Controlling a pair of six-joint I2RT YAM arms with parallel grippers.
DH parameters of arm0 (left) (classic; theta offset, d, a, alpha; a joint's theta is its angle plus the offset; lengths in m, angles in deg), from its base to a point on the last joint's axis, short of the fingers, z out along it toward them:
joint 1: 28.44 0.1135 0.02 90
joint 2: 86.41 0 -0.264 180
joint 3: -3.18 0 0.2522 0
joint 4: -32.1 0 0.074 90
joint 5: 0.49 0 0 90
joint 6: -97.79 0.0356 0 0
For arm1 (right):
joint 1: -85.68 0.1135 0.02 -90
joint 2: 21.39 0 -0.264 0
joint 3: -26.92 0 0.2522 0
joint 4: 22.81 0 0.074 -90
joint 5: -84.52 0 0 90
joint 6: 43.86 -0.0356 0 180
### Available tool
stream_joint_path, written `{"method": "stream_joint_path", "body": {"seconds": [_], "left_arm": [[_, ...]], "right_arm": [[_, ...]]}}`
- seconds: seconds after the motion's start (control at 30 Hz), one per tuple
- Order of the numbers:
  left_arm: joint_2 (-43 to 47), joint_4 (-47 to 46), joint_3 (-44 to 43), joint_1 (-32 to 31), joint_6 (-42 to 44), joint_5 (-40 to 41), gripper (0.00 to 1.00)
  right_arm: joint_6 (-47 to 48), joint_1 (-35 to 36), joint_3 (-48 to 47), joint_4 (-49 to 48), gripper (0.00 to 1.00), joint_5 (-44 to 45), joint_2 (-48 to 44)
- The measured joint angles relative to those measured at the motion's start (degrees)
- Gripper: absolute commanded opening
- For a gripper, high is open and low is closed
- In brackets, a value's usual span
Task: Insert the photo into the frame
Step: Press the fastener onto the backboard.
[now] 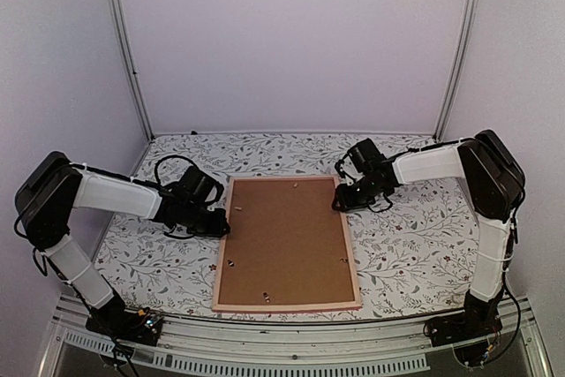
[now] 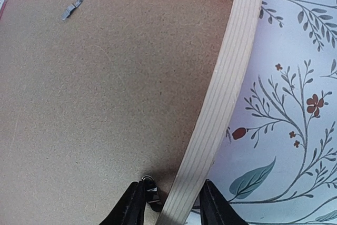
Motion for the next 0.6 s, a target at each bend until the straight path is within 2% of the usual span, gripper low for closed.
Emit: {"method": "stream_joint_path", "body": {"seconds": [0.33, 0.6], "left_arm": [[0.00, -0.07, -0.02, 0.07, 0.02, 0.11, 0.17], [0.00, -0.09, -0.02, 0.09, 0.02, 0.15, 0.17]], "right_arm": [[2.54, -1.97, 1.70, -2.97, 0.31, -4.35, -0.26], [4.74, -3.02, 2.43, -4.15, 0.34, -7.19, -0.24]]}}
